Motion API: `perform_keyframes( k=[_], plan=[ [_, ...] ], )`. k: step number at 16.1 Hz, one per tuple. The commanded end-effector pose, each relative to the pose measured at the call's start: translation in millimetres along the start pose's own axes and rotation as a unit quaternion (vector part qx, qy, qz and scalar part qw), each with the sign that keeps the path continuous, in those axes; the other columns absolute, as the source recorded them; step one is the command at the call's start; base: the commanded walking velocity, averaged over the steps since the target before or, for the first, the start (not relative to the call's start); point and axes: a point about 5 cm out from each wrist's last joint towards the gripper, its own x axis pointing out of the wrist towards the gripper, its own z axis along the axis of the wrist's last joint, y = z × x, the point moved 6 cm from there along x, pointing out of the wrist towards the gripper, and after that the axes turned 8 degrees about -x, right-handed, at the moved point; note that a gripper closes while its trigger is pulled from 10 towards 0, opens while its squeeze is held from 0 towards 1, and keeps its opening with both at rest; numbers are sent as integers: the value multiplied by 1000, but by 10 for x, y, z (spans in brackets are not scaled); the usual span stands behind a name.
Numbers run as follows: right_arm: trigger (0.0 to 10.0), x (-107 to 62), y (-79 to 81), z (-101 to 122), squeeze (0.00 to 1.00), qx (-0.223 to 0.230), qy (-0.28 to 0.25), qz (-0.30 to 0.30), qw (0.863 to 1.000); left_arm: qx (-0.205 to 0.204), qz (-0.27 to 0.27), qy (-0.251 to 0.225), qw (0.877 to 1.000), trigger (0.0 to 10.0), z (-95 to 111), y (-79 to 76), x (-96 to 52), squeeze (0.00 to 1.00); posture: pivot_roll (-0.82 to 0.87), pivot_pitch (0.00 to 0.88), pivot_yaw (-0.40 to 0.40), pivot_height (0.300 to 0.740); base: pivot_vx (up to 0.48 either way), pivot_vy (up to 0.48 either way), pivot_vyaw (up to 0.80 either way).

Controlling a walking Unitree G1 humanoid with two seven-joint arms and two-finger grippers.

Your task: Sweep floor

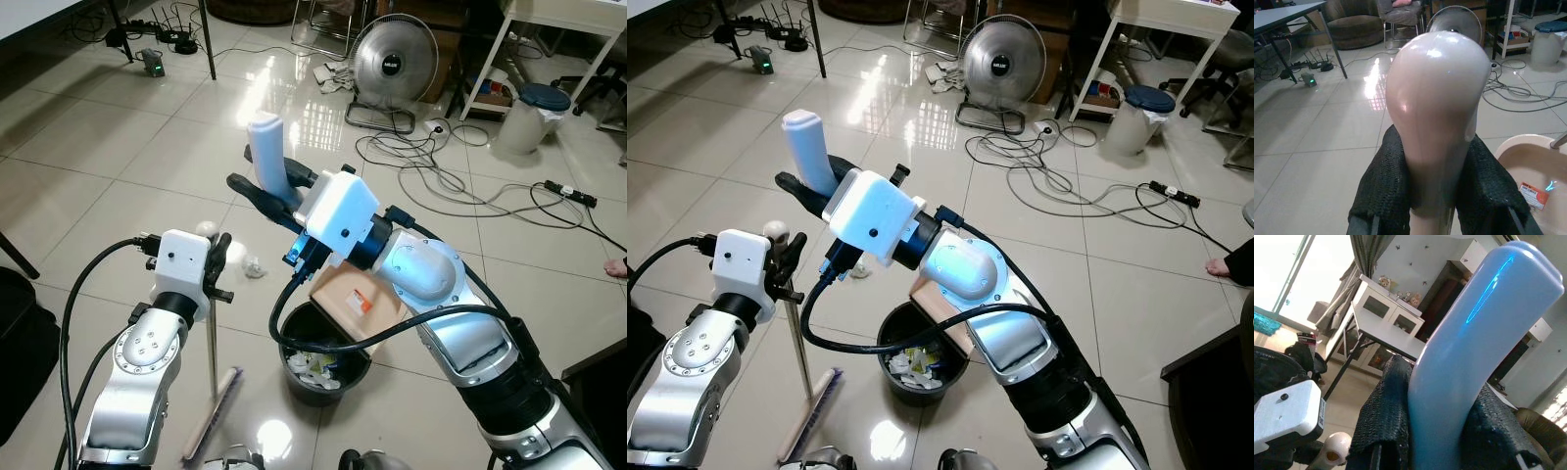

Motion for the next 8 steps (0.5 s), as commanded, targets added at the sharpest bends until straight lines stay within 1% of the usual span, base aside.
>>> perform_keyframes(
  k=[1,2,3,4,5,6,7,8],
  plan=[
    [10000,6,-177,139,0,-27,-20,-26,999,4,6,-20,1000,10000,145,6,38,0,85,69,-64,740,0,0,0],
    [10000,-20,-547,193,0,28,-24,-122,992,3,-3,-31,1000,10000,231,-21,89,0,86,65,-65,740,0,0,0],
    [10000,-93,-867,239,0,68,-33,-203,976,11,-13,-48,999,10000,334,-62,139,0,81,64,-60,740,0,0,0],
    [10000,-169,-1078,287,0,86,-43,-254,962,13,-26,-62,998,10000,415,-113,189,0,68,63,-53,740,0,0,0],
    [10000,-228,-1202,304,0,94,-44,-284,953,17,-39,-71,997,10000,467,-163,229,0,57,62,-45,740,0,0,0],
    [10000,-267,-1269,310,0,97,-42,-303,947,23,-50,-76,996,10000,497,-198,252,0,48,61,-37,740,0,0,0],
    [10000,-325,-1364,341,0,105,-46,-333,936,16,-55,-81,995,10000,530,-221,276,0,36,54,-26,740,0,0,0],
    [10000,-355,-1414,353,0,108,-47,-350,929,13,-57,-82,995,10000,544,-229,287,0,35,50,-24,740,0,0,0]
  ],
)
